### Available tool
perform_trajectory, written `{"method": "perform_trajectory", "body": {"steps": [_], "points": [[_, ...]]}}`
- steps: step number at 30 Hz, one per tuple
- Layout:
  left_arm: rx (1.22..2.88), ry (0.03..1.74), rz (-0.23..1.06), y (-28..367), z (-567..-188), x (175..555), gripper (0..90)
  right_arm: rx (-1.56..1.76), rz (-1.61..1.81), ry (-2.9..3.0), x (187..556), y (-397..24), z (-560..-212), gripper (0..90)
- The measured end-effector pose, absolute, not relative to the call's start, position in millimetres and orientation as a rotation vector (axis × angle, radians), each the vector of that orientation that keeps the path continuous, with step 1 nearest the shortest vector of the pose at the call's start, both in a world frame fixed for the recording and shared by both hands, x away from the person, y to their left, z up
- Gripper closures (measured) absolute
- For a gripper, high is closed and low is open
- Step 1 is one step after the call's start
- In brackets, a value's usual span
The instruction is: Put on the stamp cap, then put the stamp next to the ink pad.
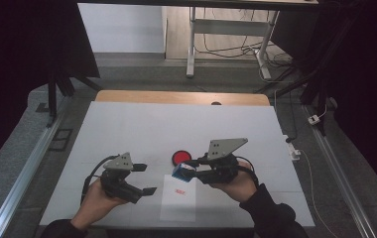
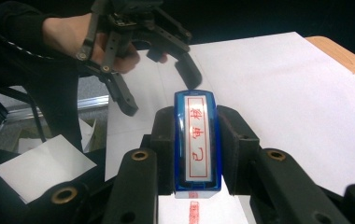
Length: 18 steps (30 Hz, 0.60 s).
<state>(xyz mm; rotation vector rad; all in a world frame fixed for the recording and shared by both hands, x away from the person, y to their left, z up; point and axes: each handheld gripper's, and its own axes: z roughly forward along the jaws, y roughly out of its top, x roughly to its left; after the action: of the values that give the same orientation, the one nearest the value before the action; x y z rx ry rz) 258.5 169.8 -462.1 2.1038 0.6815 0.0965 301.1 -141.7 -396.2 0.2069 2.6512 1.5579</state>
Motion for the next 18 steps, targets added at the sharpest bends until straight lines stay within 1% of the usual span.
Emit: {"method": "perform_trajectory", "body": {"steps": [6,11,18], "points": [[2.125,0.747,0.15,177.7,-464.5,247.4,9.4,0.215,1.545,2.65,301.4,-141.4,-396.7,69.9],[2.125,0.802,0.157,183.2,-466.4,240.3,5.4,0.228,1.53,2.649,301.8,-142.3,-397.2,69.9],[2.106,0.861,0.17,194.9,-471.4,234.2,2.6,0.262,1.502,2.644,304.1,-145.3,-397.4,69.9]]}}
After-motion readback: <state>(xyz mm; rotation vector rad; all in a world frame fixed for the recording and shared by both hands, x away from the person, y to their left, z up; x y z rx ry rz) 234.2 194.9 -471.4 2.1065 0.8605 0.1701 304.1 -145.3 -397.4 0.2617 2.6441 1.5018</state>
